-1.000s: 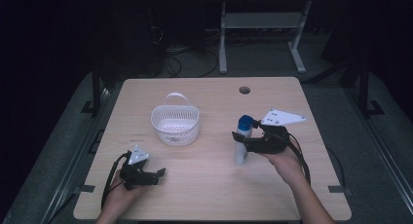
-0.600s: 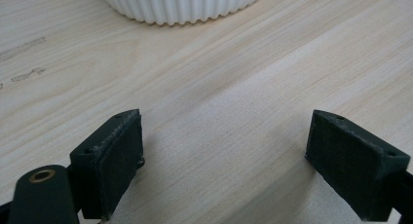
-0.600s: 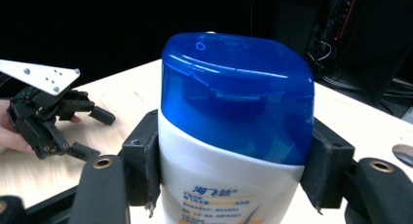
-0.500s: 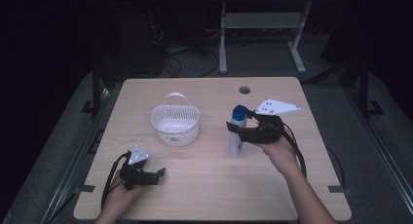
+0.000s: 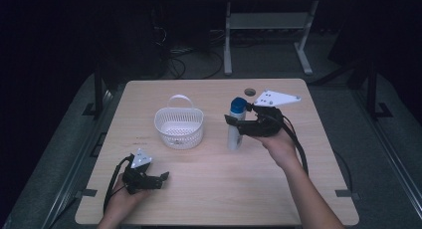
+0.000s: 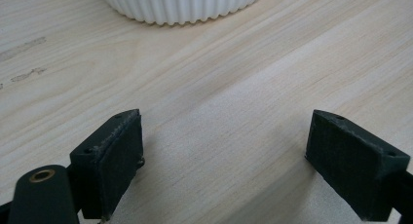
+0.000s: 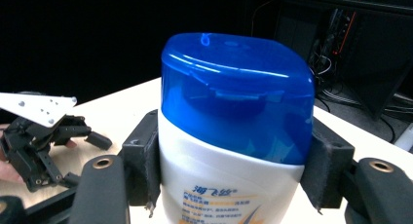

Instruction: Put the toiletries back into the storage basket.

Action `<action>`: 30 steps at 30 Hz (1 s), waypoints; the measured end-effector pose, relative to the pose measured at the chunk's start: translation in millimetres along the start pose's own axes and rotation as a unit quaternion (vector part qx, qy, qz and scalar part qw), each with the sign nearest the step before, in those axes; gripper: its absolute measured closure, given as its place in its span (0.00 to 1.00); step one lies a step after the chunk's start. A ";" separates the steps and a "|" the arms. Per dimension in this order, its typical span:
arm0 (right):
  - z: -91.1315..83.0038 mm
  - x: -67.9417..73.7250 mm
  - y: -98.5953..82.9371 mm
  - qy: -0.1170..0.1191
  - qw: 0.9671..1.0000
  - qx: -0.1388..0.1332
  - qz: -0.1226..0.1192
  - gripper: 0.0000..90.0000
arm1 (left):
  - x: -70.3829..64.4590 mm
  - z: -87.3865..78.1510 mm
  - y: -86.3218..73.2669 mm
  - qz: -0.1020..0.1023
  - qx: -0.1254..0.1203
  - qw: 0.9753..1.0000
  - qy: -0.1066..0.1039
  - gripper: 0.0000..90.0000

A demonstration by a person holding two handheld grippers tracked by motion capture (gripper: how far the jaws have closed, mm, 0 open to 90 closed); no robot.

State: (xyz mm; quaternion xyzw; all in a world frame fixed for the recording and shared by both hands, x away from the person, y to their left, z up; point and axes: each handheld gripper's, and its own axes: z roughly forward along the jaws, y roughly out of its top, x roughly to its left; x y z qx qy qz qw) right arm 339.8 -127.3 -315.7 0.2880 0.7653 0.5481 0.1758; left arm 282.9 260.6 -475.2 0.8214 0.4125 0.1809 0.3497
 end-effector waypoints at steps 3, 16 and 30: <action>4.3 -0.2 5.2 0.001 1.000 -0.001 0.000 0.39 | 0.0 0.0 0.0 0.000 0.000 1.000 0.000 0.15; 27.2 0.7 21.8 0.004 1.000 -0.005 -0.005 0.39 | 0.0 -0.1 0.0 0.000 0.001 1.000 -0.001 0.15; 50.0 4.9 41.3 0.011 1.000 -0.007 -0.015 0.39 | 0.1 0.0 0.0 0.000 0.000 1.000 -0.001 0.15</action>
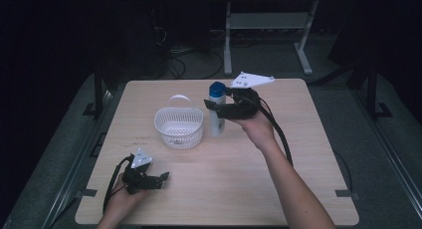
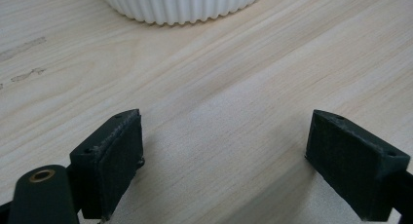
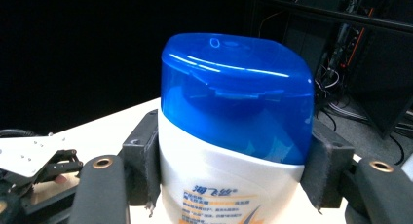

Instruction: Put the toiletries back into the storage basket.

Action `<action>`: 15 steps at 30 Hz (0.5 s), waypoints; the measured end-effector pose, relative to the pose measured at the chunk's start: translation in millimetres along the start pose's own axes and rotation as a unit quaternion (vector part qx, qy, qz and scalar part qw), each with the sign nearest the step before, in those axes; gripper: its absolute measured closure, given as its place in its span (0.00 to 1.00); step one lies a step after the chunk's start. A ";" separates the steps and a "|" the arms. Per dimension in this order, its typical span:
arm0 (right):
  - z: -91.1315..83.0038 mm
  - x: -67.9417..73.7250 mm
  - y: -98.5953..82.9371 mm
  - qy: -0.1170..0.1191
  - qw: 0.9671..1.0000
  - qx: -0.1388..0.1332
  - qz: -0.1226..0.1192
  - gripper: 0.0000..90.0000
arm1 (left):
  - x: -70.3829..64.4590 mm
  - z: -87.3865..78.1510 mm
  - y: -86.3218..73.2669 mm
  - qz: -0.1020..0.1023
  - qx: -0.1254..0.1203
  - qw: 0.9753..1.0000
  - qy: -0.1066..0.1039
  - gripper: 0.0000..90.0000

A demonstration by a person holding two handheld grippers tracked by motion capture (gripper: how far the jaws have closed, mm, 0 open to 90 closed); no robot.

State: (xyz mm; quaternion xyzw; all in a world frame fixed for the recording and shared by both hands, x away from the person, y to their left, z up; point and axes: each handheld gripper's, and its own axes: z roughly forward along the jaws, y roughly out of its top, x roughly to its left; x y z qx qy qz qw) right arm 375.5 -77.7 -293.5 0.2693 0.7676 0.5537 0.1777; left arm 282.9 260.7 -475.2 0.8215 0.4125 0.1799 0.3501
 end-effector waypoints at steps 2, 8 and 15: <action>3.5 0.4 2.9 -0.001 1.000 -0.003 0.000 0.39 | 0.2 -0.1 0.0 0.001 0.001 1.000 0.000 0.15; 13.9 1.0 11.2 0.001 1.000 -0.001 -0.005 0.39 | 0.2 0.0 0.0 0.001 0.000 1.000 0.000 0.15; 25.9 0.6 16.0 0.001 1.000 -0.001 -0.006 0.39 | 0.1 0.0 -0.1 0.001 0.000 1.000 0.001 0.15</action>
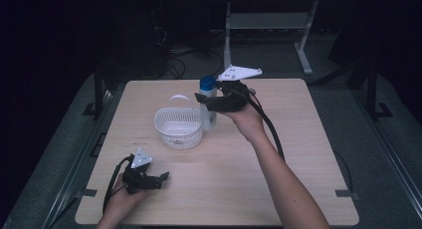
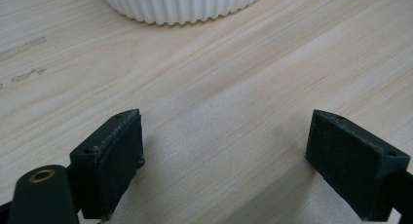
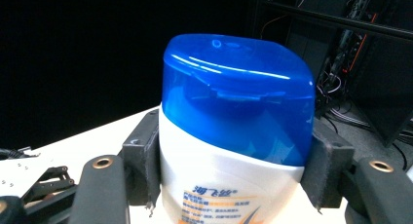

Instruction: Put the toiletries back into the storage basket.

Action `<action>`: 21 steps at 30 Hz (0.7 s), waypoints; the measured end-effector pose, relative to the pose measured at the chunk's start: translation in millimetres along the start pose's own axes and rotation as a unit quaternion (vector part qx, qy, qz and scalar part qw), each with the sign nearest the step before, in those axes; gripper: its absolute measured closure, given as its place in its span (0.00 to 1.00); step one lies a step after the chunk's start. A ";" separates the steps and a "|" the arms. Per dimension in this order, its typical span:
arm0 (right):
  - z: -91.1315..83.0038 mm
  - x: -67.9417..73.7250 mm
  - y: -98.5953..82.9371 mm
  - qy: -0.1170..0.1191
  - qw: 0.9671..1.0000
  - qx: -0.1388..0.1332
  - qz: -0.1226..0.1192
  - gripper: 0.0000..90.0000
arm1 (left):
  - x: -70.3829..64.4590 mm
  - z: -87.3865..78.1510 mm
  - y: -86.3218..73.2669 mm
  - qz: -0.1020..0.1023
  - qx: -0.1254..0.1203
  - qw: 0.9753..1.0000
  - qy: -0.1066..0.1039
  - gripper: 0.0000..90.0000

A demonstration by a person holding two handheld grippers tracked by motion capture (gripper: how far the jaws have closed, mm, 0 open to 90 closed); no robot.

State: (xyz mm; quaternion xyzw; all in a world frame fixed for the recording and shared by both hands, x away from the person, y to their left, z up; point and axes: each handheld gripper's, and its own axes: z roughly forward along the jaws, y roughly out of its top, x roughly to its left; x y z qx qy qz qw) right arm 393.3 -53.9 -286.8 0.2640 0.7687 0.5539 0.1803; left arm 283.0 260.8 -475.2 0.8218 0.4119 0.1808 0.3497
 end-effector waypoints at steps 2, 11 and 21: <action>3.4 -0.2 1.7 0.001 1.000 0.000 -0.003 0.39 | 0.1 0.0 0.0 0.000 0.000 1.000 -0.001 0.15; 18.4 2.2 8.8 0.002 1.000 0.002 -0.006 0.39 | 0.0 0.0 0.0 0.000 0.000 1.000 -0.001 0.15; 37.4 6.4 12.5 0.010 1.000 0.006 -0.009 0.39 | 0.1 0.0 0.0 0.000 0.000 1.000 -0.001 0.15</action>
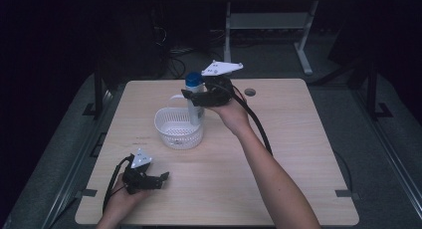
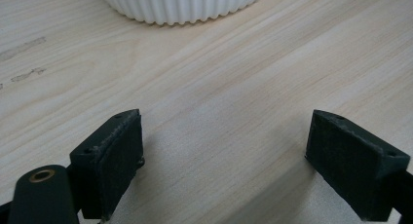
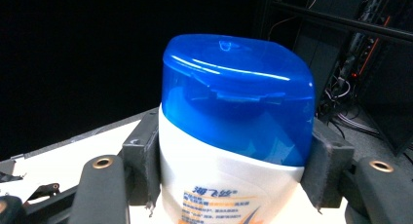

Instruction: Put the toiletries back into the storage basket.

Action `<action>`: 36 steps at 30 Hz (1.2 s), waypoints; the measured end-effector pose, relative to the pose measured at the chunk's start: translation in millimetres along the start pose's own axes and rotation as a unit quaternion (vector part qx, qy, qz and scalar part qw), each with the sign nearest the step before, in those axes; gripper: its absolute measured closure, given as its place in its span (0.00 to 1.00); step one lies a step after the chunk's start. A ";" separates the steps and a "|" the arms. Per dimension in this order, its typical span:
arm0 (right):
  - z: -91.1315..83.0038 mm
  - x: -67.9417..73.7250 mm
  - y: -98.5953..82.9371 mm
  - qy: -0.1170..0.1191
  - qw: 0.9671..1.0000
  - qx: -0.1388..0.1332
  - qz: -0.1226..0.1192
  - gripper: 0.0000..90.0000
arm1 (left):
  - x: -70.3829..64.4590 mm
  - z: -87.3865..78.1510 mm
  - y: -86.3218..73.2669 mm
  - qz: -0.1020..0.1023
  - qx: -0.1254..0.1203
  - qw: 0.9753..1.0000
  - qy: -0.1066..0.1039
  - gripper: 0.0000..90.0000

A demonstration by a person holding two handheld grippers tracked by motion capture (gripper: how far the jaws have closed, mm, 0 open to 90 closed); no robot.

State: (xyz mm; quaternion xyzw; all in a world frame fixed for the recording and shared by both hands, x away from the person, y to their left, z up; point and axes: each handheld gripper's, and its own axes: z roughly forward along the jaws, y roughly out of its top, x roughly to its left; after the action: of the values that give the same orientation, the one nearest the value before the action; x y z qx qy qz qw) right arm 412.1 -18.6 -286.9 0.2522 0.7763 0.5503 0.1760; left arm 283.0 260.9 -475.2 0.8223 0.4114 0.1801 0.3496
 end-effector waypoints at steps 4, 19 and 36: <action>7.8 1.6 -2.3 0.007 1.000 -0.003 -0.005 0.39 | -0.1 -0.1 0.0 -0.001 0.001 1.000 0.000 0.15; 19.3 -2.1 -14.0 0.019 1.000 -0.003 -0.003 0.39 | 0.0 0.0 0.0 0.000 0.000 1.000 0.000 0.15; 33.0 -4.3 -33.5 0.026 1.000 0.008 0.000 0.39 | 0.2 -0.2 0.0 0.002 0.002 1.000 0.000 0.15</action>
State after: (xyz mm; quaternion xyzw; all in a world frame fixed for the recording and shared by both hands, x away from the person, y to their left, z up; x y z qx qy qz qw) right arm 427.1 -4.8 -329.5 0.2389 0.7853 0.5501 0.1536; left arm 283.0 261.1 -475.0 0.8235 0.4105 0.1799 0.3477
